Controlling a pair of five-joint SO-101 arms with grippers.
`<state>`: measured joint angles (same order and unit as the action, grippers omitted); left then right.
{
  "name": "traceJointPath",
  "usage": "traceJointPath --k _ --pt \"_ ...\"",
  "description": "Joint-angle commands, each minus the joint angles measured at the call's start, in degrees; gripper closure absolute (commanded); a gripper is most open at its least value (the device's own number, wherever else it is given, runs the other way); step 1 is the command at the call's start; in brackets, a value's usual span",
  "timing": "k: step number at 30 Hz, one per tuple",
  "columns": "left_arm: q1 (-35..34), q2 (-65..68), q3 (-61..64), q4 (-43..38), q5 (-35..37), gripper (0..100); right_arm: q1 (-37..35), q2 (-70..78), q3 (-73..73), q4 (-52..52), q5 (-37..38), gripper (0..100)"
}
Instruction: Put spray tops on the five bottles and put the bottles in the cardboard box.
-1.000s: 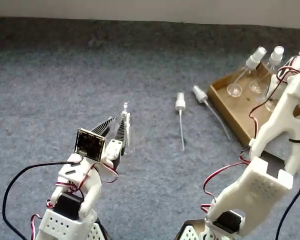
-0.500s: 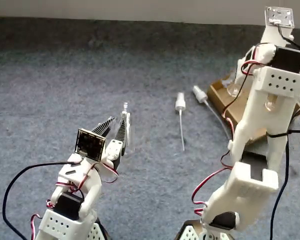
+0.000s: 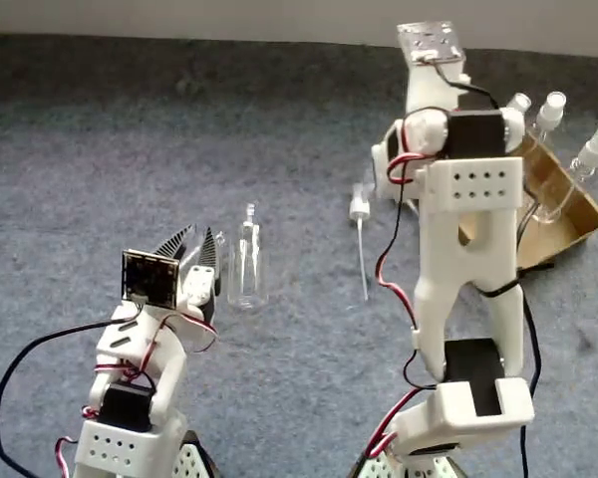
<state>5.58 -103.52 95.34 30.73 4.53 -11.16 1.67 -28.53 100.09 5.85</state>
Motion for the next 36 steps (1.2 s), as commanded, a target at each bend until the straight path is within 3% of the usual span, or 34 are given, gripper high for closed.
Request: traceJointPath --k 1,7,13,24,28,33,36 --pt "-3.2 -0.7 -4.4 0.0 -0.4 96 -4.9 -3.5 1.5 0.7 -0.6 69.4" --pt "-3.6 -0.7 -4.4 0.0 -0.4 96 -13.1 -3.4 2.3 -1.4 -1.1 69.4" --pt "-7.0 -0.7 -6.0 0.3 -0.1 96 -18.1 -2.2 5.7 -8.4 -11.5 69.4" --pt "-8.5 -0.7 -6.2 0.0 -0.3 96 -25.1 4.9 20.6 -28.0 -12.3 69.4" --pt "-8.5 -0.7 -6.2 0.0 -0.4 96 -26.2 6.5 21.3 -33.5 -12.4 69.4" --pt "-8.5 -0.7 -6.3 0.0 -0.4 96 -25.8 10.7 23.0 -38.5 -20.7 69.4" --pt "-8.5 -0.7 -6.3 0.0 -0.4 96 -26.0 13.2 23.1 -40.2 -21.3 69.4"
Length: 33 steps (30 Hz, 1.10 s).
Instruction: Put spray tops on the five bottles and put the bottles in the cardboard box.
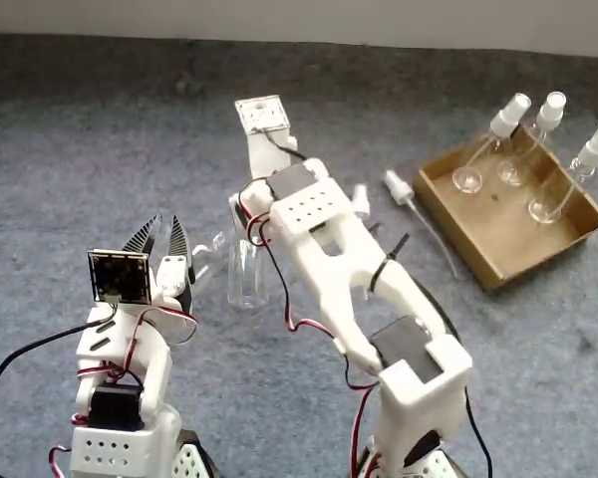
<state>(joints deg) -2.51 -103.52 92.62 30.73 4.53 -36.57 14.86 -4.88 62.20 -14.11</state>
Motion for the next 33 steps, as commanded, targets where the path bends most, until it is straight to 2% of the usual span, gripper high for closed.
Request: traceJointPath --k 1,11,16,24,33 --pt "-0.4 -0.7 -3.6 0.0 -0.4 96 -0.6 0.8 -0.6 -2.4 -1.4 69.4" --pt "-0.4 -0.7 -3.3 0.0 -0.4 96 -0.3 8.0 -0.5 -1.8 -1.2 69.5" --pt "-0.3 -0.7 -3.1 0.0 -0.4 96 2.9 8.9 -0.5 1.9 -1.2 69.5" --pt "-0.3 -0.7 -2.9 0.0 -0.4 96 10.7 8.5 -1.8 8.1 -1.2 69.5" --pt "-0.3 -0.7 -2.9 0.0 -0.4 96 10.3 0.5 -10.0 15.8 -1.2 69.5"
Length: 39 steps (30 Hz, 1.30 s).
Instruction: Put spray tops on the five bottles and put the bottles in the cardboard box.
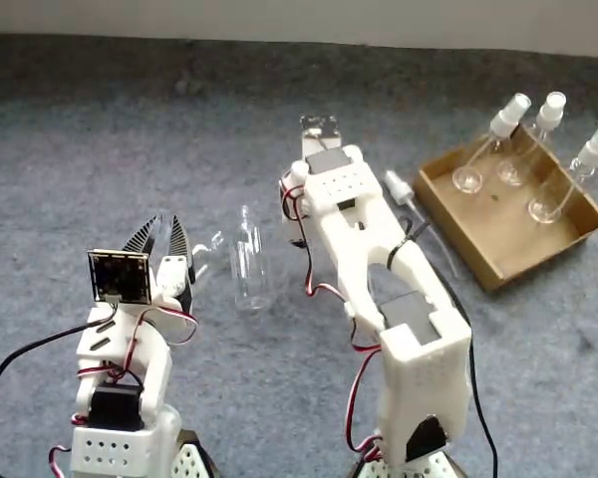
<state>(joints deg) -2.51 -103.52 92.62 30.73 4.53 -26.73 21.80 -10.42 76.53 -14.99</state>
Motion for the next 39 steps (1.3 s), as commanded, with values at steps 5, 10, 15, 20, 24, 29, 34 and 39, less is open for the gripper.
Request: traceJointPath --k 5,10,15,20,24,29,34,39 --pt "-0.3 -0.7 -2.9 0.0 -0.4 96 -3.1 -10.2 -4.2 1.2 -0.3 69.5" --pt "-0.3 -0.7 -2.9 0.0 -0.4 96 -8.7 -10.3 -4.3 1.1 -0.3 69.5" --pt "-0.4 -0.7 -3.1 0.0 -0.4 96 -13.2 -10.3 -4.2 -0.2 -0.3 69.5" --pt "-0.4 -0.7 -3.1 0.0 -0.4 96 -15.3 -9.2 1.4 -7.6 -0.3 69.5" --pt "-0.4 -0.7 -2.9 0.0 -0.4 96 -15.3 -8.4 6.1 -13.9 -0.3 69.5" --pt "-0.4 -0.7 -2.9 0.0 -0.4 96 -11.8 -7.3 10.5 -14.7 2.1 69.5" --pt "-0.4 -0.7 -2.9 0.0 -0.4 96 -6.2 -7.7 14.5 -14.7 7.5 75.4" --pt "-0.2 -0.7 -2.9 0.0 -0.4 96 -1.9 -7.4 15.3 -14.6 7.7 84.0"
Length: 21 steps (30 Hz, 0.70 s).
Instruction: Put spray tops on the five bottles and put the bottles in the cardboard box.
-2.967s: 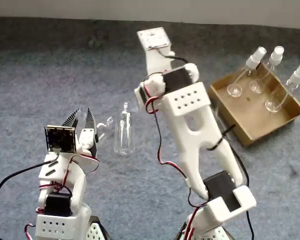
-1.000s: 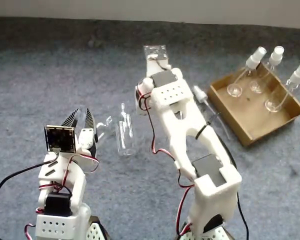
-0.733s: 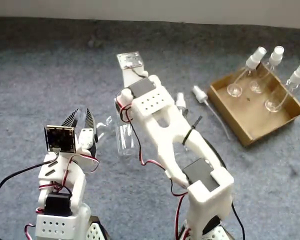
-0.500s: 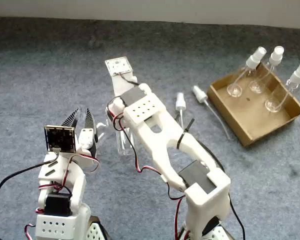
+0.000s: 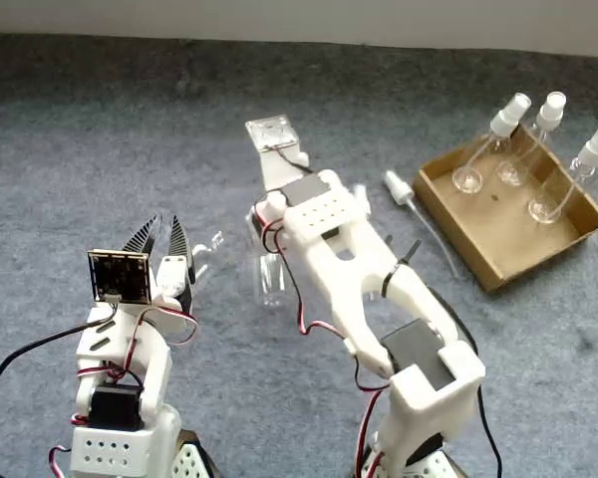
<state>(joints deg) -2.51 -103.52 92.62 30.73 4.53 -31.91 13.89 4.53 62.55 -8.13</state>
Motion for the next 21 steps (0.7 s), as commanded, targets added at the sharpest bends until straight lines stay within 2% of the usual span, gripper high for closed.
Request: traceJointPath --k 1,8,13,17,21 --pt "-0.2 -0.7 -2.9 0.0 -0.4 96 4.0 0.5 0.5 -0.6 0.9 84.0" --pt "-0.1 -0.7 -2.9 0.0 -0.4 96 8.8 -0.1 -0.8 7.2 1.0 83.9" --pt "-0.1 -0.7 -2.9 0.0 -0.4 96 8.7 -4.7 -7.7 9.1 1.0 83.9" --pt "-0.4 -0.7 -2.9 0.0 -0.4 96 7.2 -8.6 -7.8 8.7 1.0 83.9" --pt "-0.4 -0.7 -2.9 0.0 -0.4 96 2.3 -9.8 -7.8 8.6 1.0 83.9"
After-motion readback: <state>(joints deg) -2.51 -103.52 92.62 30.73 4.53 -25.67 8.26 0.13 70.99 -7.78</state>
